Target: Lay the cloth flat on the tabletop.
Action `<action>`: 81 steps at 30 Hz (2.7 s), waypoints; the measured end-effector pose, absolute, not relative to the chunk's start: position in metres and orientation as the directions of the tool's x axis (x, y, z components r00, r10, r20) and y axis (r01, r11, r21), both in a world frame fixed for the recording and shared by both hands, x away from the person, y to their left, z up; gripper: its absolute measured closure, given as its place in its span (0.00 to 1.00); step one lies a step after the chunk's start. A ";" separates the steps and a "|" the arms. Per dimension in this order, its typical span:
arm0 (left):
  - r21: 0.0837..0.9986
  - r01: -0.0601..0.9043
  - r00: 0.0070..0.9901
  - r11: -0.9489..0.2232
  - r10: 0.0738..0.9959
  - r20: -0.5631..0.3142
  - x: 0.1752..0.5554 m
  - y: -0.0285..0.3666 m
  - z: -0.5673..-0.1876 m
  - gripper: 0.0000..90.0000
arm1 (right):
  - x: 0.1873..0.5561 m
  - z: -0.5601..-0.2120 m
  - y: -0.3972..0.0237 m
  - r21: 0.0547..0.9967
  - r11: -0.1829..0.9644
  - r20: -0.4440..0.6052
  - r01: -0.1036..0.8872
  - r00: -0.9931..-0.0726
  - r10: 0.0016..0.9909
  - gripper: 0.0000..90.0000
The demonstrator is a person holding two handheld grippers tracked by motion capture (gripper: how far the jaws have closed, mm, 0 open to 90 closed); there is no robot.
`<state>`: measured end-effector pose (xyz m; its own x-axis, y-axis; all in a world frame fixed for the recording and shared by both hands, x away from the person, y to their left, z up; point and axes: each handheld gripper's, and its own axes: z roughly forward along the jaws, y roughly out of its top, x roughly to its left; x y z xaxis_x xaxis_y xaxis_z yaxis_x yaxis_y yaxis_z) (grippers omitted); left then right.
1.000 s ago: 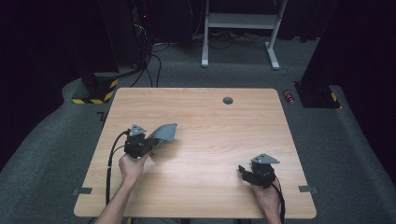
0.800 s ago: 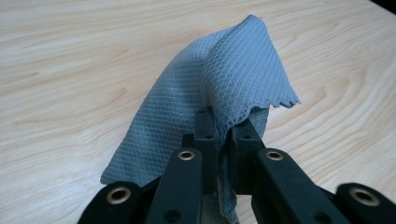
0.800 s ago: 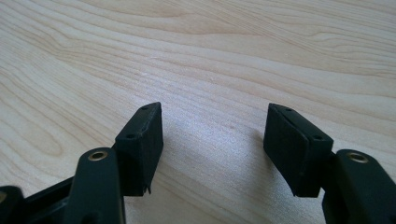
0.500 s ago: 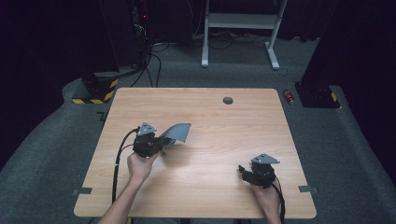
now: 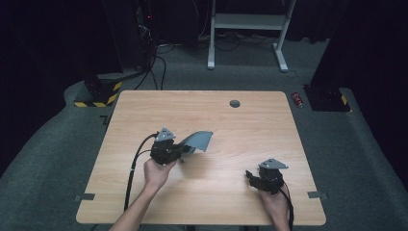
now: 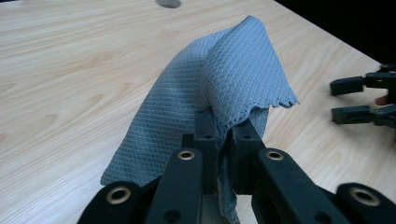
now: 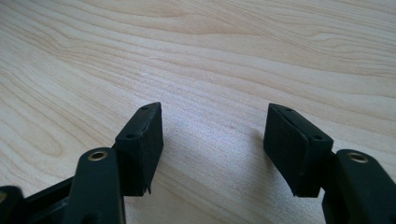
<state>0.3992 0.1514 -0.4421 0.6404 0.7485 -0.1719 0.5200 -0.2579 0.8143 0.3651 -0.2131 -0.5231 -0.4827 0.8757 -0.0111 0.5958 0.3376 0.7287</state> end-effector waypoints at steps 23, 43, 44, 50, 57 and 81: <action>0.746 0.559 0.699 -0.363 0.690 -0.187 0.404 0.083 -0.491 0.86 | 0.365 -0.523 -0.213 0.729 0.336 -0.009 0.597 -0.482 0.876 0.42; 0.750 0.553 0.687 -0.363 0.708 -0.163 0.374 0.108 -0.497 0.66 | 0.364 -0.523 -0.213 0.736 0.353 -0.018 0.578 -0.505 0.863 0.54; 0.750 0.548 0.687 -0.372 0.711 -0.149 0.372 0.109 -0.498 0.65 | 0.364 -0.523 -0.212 0.737 0.353 -0.017 0.576 -0.506 0.862 0.57; 0.743 0.550 0.656 -0.380 0.748 -0.102 0.365 0.118 -0.511 0.57 | 0.363 -0.517 -0.195 0.748 0.394 -0.017 0.534 -0.578 0.816 0.70; 0.740 0.559 0.609 -0.373 0.790 -0.063 0.366 0.121 -0.522 0.51 | 0.370 -0.492 -0.144 0.782 0.450 -0.004 0.431 -0.719 0.695 0.69; 0.766 0.530 0.610 -0.365 0.791 -0.045 0.362 0.122 -0.525 0.46 | 0.413 -0.471 -0.104 0.750 0.516 -0.027 0.414 -0.761 0.649 0.99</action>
<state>0.3622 0.1216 -0.5253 0.6098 0.7912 -0.0452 0.5299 -0.3647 0.7657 0.4131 -0.1036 -0.4706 -0.7607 0.6486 -0.0268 0.4138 0.5164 0.7497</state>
